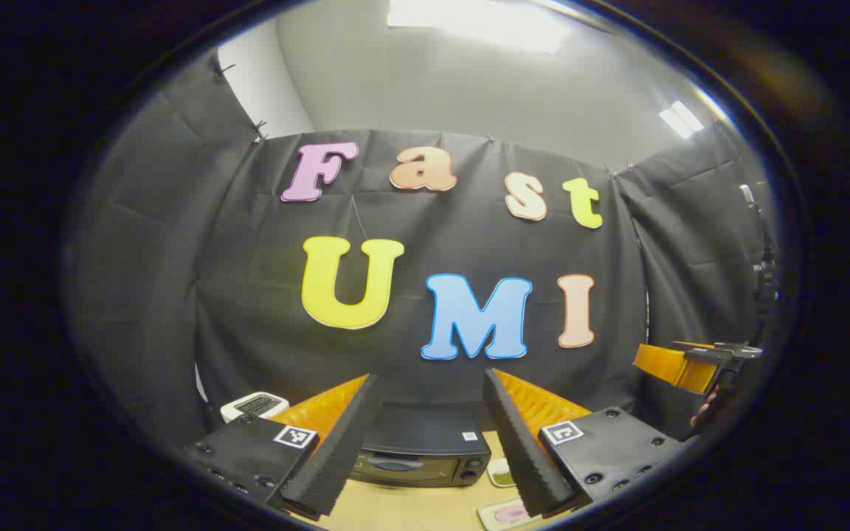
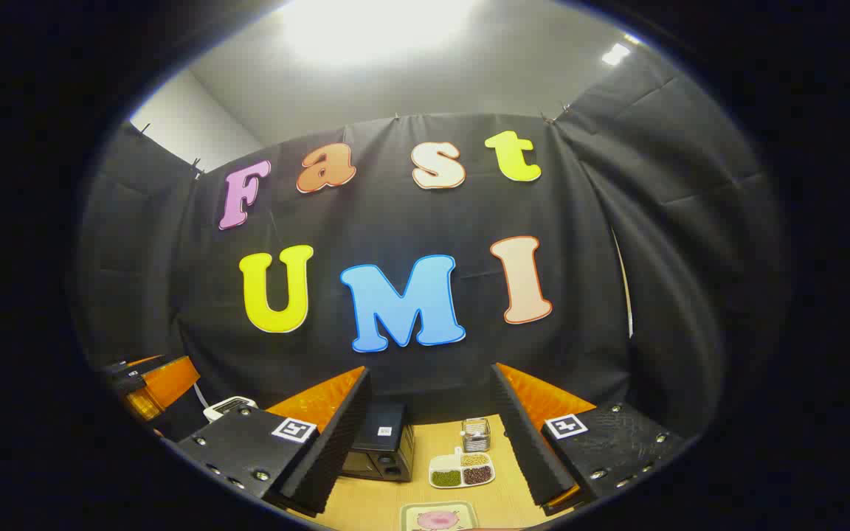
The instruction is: Open the electric oven with the left hand, put the food in, and close the electric oven.
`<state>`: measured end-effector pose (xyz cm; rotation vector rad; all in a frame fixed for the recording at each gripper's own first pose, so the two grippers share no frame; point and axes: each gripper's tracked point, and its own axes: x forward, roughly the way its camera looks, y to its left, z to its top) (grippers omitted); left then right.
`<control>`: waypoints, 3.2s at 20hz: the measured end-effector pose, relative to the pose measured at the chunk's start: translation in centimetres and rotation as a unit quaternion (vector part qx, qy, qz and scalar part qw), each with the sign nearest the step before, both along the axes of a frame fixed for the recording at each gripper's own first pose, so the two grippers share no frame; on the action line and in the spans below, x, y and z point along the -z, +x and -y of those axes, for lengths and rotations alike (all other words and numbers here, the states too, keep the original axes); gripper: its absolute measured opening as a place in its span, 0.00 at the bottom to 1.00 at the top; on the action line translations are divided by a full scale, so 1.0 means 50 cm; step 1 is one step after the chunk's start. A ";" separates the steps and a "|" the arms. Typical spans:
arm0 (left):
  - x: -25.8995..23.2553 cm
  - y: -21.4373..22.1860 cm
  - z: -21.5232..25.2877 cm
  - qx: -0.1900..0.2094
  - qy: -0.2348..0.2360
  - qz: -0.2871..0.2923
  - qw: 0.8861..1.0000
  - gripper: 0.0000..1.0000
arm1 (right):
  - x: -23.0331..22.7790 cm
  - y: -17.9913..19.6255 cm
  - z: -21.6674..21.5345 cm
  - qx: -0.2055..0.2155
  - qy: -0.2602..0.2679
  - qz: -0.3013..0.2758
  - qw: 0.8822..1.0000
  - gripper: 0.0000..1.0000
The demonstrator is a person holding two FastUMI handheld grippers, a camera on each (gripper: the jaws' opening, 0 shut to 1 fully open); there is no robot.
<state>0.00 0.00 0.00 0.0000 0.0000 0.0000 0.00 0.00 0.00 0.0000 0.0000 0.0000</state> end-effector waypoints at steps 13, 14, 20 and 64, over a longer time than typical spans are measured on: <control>0.005 0.012 0.014 0.043 -0.005 0.007 0.999 0.99 | -0.001 -0.005 -0.014 0.016 -0.011 0.011 1.000 0.97; 0.003 0.014 0.013 0.044 -0.008 0.009 0.999 0.99 | -0.003 -0.006 -0.015 0.018 -0.013 0.017 1.000 0.97; 0.042 0.038 -0.003 0.042 -0.005 -0.009 0.999 0.95 | 0.029 -0.002 -0.008 0.027 -0.020 0.009 0.999 0.97; 0.722 0.299 -0.110 -0.002 0.043 -0.280 0.959 0.99 | 0.176 0.052 0.063 0.086 -0.040 -0.073 0.993 0.97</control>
